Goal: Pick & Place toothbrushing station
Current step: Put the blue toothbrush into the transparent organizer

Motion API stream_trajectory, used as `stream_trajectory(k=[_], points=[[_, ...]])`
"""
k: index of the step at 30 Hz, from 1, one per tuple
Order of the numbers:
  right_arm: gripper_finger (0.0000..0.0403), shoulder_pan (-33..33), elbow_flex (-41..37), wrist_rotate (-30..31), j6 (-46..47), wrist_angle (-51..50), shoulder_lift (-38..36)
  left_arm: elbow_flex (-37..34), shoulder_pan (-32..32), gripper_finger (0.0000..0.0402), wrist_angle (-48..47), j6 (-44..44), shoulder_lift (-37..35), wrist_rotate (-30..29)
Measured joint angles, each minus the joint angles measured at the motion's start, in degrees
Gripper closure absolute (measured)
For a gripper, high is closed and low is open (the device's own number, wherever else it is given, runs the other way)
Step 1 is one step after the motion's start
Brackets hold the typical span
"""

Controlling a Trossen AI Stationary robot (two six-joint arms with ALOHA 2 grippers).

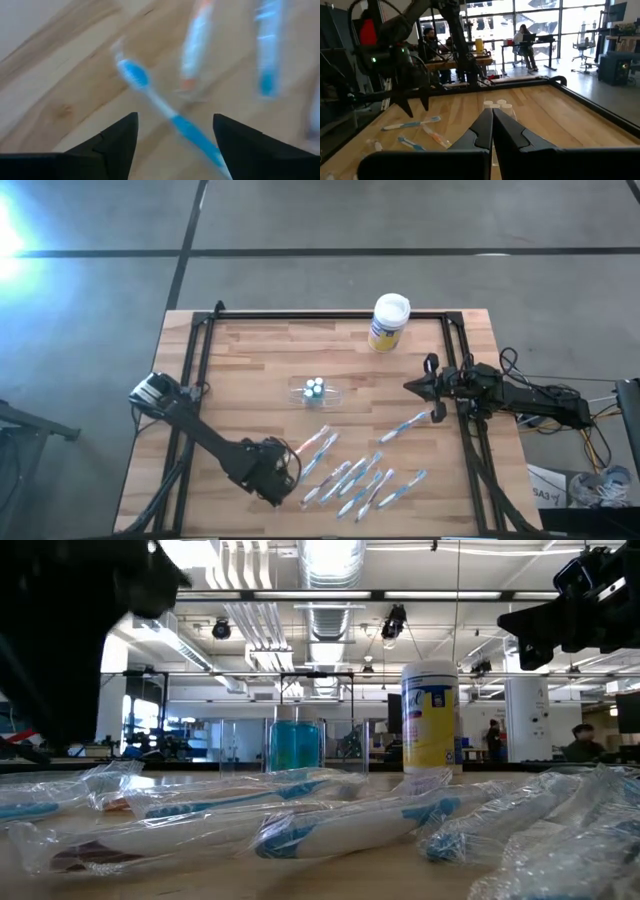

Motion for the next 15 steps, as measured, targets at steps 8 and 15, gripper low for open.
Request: stream_trajectory(k=[8,15], points=[[0.0394,0.00,0.00,0.09,-0.06,-0.09,0.01,-5.24,1.81,0.0140,5.45,-0.38,0.60,4.42],[0.0394,0.00,0.00,0.09,0.10,-0.44,0.13,-7.36,3.33,0.0141,9.92,3.52,1.04,5.73]])
